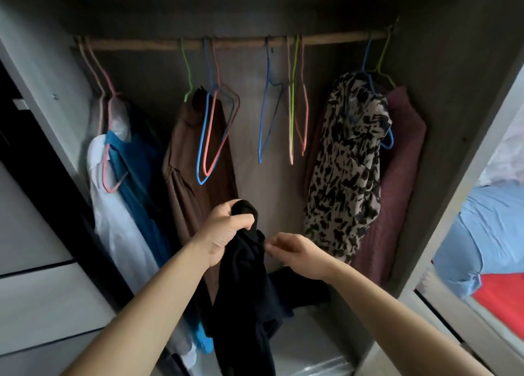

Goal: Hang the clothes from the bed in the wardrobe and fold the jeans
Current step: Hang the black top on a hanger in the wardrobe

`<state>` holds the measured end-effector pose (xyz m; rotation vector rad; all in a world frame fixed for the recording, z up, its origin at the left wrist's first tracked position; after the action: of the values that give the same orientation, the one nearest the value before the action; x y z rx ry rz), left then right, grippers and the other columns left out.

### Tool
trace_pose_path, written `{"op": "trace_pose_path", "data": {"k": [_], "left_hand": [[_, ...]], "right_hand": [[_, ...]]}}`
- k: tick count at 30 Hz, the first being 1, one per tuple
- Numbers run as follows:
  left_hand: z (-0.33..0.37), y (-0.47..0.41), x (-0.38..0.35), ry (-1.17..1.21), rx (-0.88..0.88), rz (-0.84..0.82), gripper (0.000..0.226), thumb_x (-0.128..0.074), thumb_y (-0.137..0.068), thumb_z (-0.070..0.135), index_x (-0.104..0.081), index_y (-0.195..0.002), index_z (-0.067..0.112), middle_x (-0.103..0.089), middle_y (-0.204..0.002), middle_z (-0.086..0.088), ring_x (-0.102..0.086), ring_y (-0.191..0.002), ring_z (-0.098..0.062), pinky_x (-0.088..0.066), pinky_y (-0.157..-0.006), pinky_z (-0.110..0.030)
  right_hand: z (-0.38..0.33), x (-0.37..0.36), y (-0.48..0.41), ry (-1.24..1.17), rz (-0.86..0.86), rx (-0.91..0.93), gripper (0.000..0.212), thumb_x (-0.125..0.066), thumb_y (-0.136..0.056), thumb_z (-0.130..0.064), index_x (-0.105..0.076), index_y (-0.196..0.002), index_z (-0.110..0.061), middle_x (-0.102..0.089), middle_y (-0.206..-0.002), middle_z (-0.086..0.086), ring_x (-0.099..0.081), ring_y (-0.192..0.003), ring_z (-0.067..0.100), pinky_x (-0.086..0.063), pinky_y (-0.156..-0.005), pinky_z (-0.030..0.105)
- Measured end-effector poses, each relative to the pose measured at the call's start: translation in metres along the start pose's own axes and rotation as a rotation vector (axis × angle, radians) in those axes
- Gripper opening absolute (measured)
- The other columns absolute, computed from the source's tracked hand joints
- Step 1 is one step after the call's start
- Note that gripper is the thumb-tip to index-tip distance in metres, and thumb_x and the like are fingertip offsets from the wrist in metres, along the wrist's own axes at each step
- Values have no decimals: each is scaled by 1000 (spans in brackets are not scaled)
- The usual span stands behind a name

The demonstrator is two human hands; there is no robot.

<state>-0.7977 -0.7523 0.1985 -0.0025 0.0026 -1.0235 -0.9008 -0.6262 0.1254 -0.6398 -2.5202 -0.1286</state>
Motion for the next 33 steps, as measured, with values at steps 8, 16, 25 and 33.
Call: {"op": "trace_pose_path", "data": {"k": [8,16,25,33], "left_hand": [[6,-21,-4,-43,-20,7,16,-53,-53,3,-53,-52,19,-46,-55,3,-42,-54,-11,-33,-53,-22],[18,-48,11,-815,-122,392,19,-66,-65,33,-57,-66,15,-57,-57,1,-57,-58,-19,-42,-55,-33],[30,-50,14,-1078,-207,707,14,-67,-80,30,-57,-86,23,-62,-84,9,-58,-76,-18,-45,-67,-32],[5,-53,18,-130,28,673,15,-51,-94,12,-55,-79,11,-49,-73,-9,-51,-70,-23,-48,-61,-34]], "right_hand": [[2,24,-33,-88,-59,63,16,-60,-99,-33,-67,-110,-24,-69,-100,-12,-62,-93,2,-50,-90,28],[-18,113,-46,70,240,242,19,-51,-104,-17,-55,-93,-2,-55,-76,-7,-49,-67,3,-42,-70,22],[-19,142,-50,-62,167,287,19,-51,-104,-20,-58,-98,-4,-57,-79,-5,-49,-69,1,-43,-69,17],[-38,138,-58,185,213,289,37,-57,-98,-44,-63,-72,-18,-61,-62,1,-50,-54,6,-49,-60,34]]}}
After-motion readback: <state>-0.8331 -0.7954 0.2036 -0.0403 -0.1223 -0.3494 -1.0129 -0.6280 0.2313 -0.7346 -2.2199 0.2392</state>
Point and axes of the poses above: each hand's wrist, its own y-axis away from the middle knuckle, its own x-axis out of the back of the hand, z = x × y, the point moved 5 cm from there along -y, towards the middle knuckle
